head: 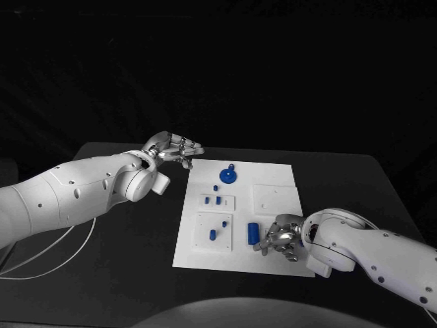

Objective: Assemble the parts on the task board

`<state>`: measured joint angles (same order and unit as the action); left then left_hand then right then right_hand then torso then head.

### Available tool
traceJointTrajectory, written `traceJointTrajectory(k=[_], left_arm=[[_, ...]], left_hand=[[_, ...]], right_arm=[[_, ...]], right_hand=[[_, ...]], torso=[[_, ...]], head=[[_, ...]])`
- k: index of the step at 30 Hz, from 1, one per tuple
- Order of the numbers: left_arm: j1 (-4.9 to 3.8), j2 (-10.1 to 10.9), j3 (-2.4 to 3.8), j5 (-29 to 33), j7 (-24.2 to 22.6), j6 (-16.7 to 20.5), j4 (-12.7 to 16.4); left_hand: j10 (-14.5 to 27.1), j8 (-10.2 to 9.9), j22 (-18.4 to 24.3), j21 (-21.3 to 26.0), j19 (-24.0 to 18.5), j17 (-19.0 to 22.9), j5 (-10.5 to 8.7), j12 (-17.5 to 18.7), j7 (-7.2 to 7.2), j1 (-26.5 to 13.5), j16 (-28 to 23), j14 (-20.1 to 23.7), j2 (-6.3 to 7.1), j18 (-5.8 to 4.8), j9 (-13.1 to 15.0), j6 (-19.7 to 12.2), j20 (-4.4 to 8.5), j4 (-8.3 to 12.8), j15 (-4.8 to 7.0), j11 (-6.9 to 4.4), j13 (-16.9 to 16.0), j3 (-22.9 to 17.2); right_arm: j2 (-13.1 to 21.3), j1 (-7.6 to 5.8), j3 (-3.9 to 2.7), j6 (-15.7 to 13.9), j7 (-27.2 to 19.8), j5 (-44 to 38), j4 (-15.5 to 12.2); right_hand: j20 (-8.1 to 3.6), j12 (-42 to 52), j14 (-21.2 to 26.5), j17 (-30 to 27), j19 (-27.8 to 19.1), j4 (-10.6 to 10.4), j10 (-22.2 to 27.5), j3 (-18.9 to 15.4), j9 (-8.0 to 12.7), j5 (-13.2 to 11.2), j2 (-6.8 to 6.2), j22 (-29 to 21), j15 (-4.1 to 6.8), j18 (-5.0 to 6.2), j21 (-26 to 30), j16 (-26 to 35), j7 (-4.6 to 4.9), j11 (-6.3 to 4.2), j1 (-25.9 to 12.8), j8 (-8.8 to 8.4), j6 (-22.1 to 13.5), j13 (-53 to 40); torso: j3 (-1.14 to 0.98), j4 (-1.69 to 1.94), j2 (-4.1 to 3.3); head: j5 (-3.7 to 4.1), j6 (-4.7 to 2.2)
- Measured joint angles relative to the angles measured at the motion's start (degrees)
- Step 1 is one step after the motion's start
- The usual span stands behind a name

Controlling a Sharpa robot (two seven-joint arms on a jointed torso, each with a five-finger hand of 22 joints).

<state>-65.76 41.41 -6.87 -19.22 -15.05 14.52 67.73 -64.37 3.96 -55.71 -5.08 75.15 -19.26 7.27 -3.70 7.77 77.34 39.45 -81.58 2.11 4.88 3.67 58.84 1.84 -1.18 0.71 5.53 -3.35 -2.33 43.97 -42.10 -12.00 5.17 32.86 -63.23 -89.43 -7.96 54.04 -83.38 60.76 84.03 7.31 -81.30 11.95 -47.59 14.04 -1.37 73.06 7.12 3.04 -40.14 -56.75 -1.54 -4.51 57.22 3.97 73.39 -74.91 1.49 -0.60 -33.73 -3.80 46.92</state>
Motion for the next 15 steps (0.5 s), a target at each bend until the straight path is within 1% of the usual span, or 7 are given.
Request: traceJointTrajectory(k=[3,4,5,8,10,13,15], left_arm=[[0.00,0.0,-0.01,0.0,0.0,0.0,-0.1],[0.00,0.0,-0.01,0.0,0.0,0.0,-0.1],[0.00,0.0,-0.01,0.0,0.0,0.0,-0.2],[0.00,0.0,-0.01,0.0,0.0,0.0,-0.3],[0.01,-0.1,-0.02,-0.1,0.0,0.0,-0.4],[0.01,-0.2,-0.02,-0.1,-0.1,0.0,-0.8],[0.01,-0.3,-0.02,-0.1,-0.2,0.0,-1.2]], left_hand=[[0.0,0.0,0.0,0.0,0.0,0.0,0.00,0.0,0.00,0.0,0.0,0.0,0.00,0.00,0.0,0.0,0.00,0.0,0.00,0.00,0.0,0.0],[0.0,0.0,0.0,0.0,0.0,0.0,0.00,0.0,0.00,0.0,0.0,0.0,0.00,0.00,0.0,0.0,0.00,0.0,0.00,0.00,0.0,0.0],[0.0,0.0,0.0,0.0,0.0,0.0,0.00,0.0,0.00,0.0,0.0,0.0,0.00,0.00,0.0,0.0,0.00,0.0,0.00,0.00,0.0,0.0],[0.0,0.0,0.0,0.0,0.0,0.1,0.00,0.0,0.00,0.0,0.0,0.0,0.00,0.00,0.0,0.0,0.00,0.0,0.00,0.00,0.0,0.0],[0.0,0.0,0.0,-0.2,0.0,0.1,0.00,0.0,0.00,0.0,0.0,0.0,0.00,0.00,0.0,0.0,0.00,0.0,0.00,0.00,0.0,0.0],[0.0,0.0,0.0,-0.2,0.0,0.1,0.00,0.0,0.00,0.0,0.0,0.0,0.00,0.00,0.0,0.0,0.00,0.0,0.00,0.00,0.0,0.0],[0.0,0.0,0.0,-0.2,0.0,0.0,0.00,0.0,0.00,0.0,0.0,0.0,0.00,0.00,0.0,0.0,0.00,0.0,0.00,0.00,0.0,0.0]], right_arm=[[0.3,0.00,0.00,0.5,-0.3,0.1,-0.3],[0.5,0.00,0.00,0.7,-0.5,0.2,-0.5],[0.8,0.02,-0.05,0.8,-0.6,0.3,-0.6],[1.5,0.08,-0.58,1.2,-0.9,0.5,-1.1],[2.2,0.07,-1.26,1.4,-1.2,0.6,-1.5],[3.8,0.06,-2.73,1.7,-1.7,1.0,-2.3],[4.9,0.04,-4.00,1.7,-2.2,1.2,-2.5]], right_hand=[[0.00,0.0,0.0,0.0,0.0,-0.5,0.0,-2.4,0.4,-0.3,-0.39,0.0,0.00,0.00,0.0,0.0,0.00,0.00,0.7,0.00,0.0,0.0],[0.00,0.0,0.0,0.0,0.0,-0.8,0.0,-3.0,0.5,-1.2,-0.36,0.0,0.00,0.00,0.0,0.0,0.00,0.00,0.9,0.00,0.0,0.0],[0.00,0.0,0.0,0.0,0.0,-1.6,0.0,-3.8,0.3,-3.3,-0.44,0.0,0.00,0.00,0.0,0.0,0.00,0.00,1.0,0.00,0.0,0.0],[0.00,0.4,0.0,0.0,0.0,-3.3,0.0,-4.6,-0.2,-4.8,-1.44,0.0,0.00,-0.01,0.0,0.0,0.00,0.00,2.0,0.00,0.0,0.0],[0.00,0.4,0.0,0.0,0.0,-4.3,0.0,-4.7,-0.4,-4.9,-1.81,0.0,0.00,-0.01,0.0,0.0,0.00,0.00,2.4,0.00,0.0,0.0],[0.00,0.4,0.0,-0.1,0.0,-5.9,0.1,-4.6,-0.4,-4.9,-2.71,-0.1,0.00,-0.01,0.5,0.1,0.33,0.07,3.3,0.00,-0.3,0.0],[0.00,0.4,0.0,-0.1,0.0,-6.1,0.3,-4.7,1.4,-4.9,-2.98,-0.1,-0.03,0.00,0.5,0.2,0.92,0.35,3.6,0.00,-1.9,0.0]], torso=[[0.00,-0.01,-0.01],[0.00,-0.01,-0.01],[-0.01,-0.01,-0.01],[-0.03,-0.04,-0.01],[-0.03,-0.13,0.01],[-0.04,-0.20,0.07],[-0.04,-0.28,0.13]], head=[[0.04,-0.03],[0.10,-0.05],[0.19,-0.06],[0.37,-0.18],[0.51,-0.28],[0.73,-0.42],[0.84,-0.53]])
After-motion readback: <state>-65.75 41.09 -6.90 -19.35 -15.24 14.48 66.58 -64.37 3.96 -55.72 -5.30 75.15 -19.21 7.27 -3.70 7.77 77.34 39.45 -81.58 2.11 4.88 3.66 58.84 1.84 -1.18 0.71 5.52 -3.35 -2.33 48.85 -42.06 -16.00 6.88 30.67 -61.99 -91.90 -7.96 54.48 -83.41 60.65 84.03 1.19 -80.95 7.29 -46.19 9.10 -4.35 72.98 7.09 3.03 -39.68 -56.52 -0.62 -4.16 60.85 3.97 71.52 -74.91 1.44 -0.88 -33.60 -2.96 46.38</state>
